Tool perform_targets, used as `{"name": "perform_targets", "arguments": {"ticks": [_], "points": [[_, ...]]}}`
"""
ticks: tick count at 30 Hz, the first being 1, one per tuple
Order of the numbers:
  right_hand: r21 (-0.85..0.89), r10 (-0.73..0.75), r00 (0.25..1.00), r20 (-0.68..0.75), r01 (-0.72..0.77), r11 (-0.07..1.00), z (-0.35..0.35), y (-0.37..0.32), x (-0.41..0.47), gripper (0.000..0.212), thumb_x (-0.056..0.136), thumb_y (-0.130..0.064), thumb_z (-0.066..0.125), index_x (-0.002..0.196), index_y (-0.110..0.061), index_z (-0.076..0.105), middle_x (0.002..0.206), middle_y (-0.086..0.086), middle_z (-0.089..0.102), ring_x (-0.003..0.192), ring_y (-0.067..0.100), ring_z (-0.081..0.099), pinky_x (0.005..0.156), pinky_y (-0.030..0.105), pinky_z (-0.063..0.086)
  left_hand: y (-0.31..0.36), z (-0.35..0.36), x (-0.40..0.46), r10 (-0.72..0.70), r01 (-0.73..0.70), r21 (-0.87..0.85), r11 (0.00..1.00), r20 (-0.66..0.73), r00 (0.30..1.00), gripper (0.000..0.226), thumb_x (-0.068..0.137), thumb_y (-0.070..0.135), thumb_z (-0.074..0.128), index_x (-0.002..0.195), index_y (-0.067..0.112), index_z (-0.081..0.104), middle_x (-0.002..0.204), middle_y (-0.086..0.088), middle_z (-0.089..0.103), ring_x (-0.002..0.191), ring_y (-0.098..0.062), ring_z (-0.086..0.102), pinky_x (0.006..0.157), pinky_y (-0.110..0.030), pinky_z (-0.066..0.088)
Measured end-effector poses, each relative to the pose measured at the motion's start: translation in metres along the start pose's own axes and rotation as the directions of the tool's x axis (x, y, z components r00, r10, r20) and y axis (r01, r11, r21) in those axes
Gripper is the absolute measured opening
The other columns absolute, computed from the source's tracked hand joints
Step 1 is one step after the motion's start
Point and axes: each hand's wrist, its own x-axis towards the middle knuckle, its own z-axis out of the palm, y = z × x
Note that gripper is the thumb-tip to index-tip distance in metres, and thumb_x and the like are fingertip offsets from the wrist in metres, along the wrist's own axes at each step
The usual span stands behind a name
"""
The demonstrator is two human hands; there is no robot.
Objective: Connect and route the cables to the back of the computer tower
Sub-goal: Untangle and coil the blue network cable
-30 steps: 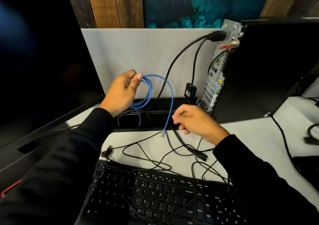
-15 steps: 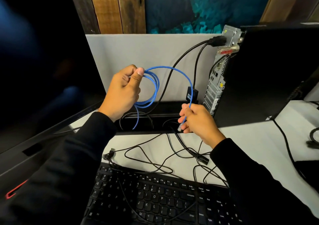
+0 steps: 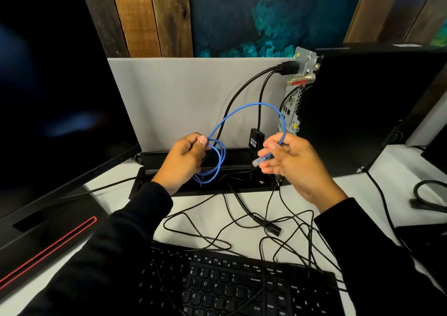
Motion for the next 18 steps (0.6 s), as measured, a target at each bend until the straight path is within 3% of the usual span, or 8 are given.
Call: {"name": "perform_targets", "arguments": {"ticks": [4,8,11,15,18], "points": [[0.074,-0.055,0.995,-0.079,0.061,0.995,0.000,-0.001,-0.003,0.026,0.109,-0.018,0.047,0.096,-0.013,0.068,0.098,0.013,0.074,0.077,0.021,0.068,0.075,0.031,0.060,0.002,0.004,-0.001,-0.125,0.138,-0.248,0.959,0.067,0.990,0.056,0.112,0.019,0.033,0.067,0.028,0.066,0.070,0.002,0.031,0.058,-0.012,0.025,0.058,-0.031,0.026],[0.090,-0.098,0.987,-0.130,0.110,0.990,0.001,0.001,-0.004,0.030,0.108,-0.026,0.048,0.091,-0.011,0.068,0.087,0.006,0.074,0.074,0.018,0.067,0.073,0.030,0.057,-0.001,-0.004,-0.003,-0.157,0.160,-0.347,0.924,0.037,0.987,0.042,0.111,0.022,0.036,0.082,0.016,0.066,0.071,0.001,0.030,0.057,-0.012,0.023,0.051,-0.026,0.028],[0.076,-0.101,0.989,-0.106,0.109,0.991,0.016,0.002,-0.005,0.029,0.108,-0.023,0.048,0.094,-0.009,0.069,0.079,0.005,0.076,0.077,0.022,0.074,0.072,0.028,0.058,-0.003,-0.003,-0.005,-0.120,0.125,-0.275,0.953,0.033,0.992,0.032,0.111,0.026,0.036,0.089,0.011,0.054,0.070,0.001,0.026,0.057,-0.013,0.019,0.049,-0.024,0.024],[0.254,-0.140,0.990,-0.018,0.140,0.957,0.047,-0.005,-0.013,0.016,0.103,-0.004,0.056,0.091,-0.001,0.067,0.075,0.011,0.072,0.069,0.025,0.074,0.064,0.026,0.059,-0.003,0.003,-0.006,-0.037,0.037,-0.083,0.996,-0.001,0.999,0.030,0.111,0.032,0.037,0.087,0.016,0.047,0.067,0.007,0.030,0.057,-0.012,0.023,0.053,-0.031,0.023],[0.199,-0.177,0.981,0.073,0.160,0.967,0.069,-0.001,-0.019,0.012,0.093,0.008,0.065,0.087,-0.002,0.066,0.072,0.011,0.071,0.069,0.021,0.075,0.067,0.026,0.061,-0.001,0.010,-0.008,0.010,-0.009,0.022,1.000,-0.040,0.999,0.030,0.110,0.035,0.037,0.087,0.016,0.044,0.064,0.011,0.034,0.057,-0.011,0.028,0.054,-0.031,0.029]]}}
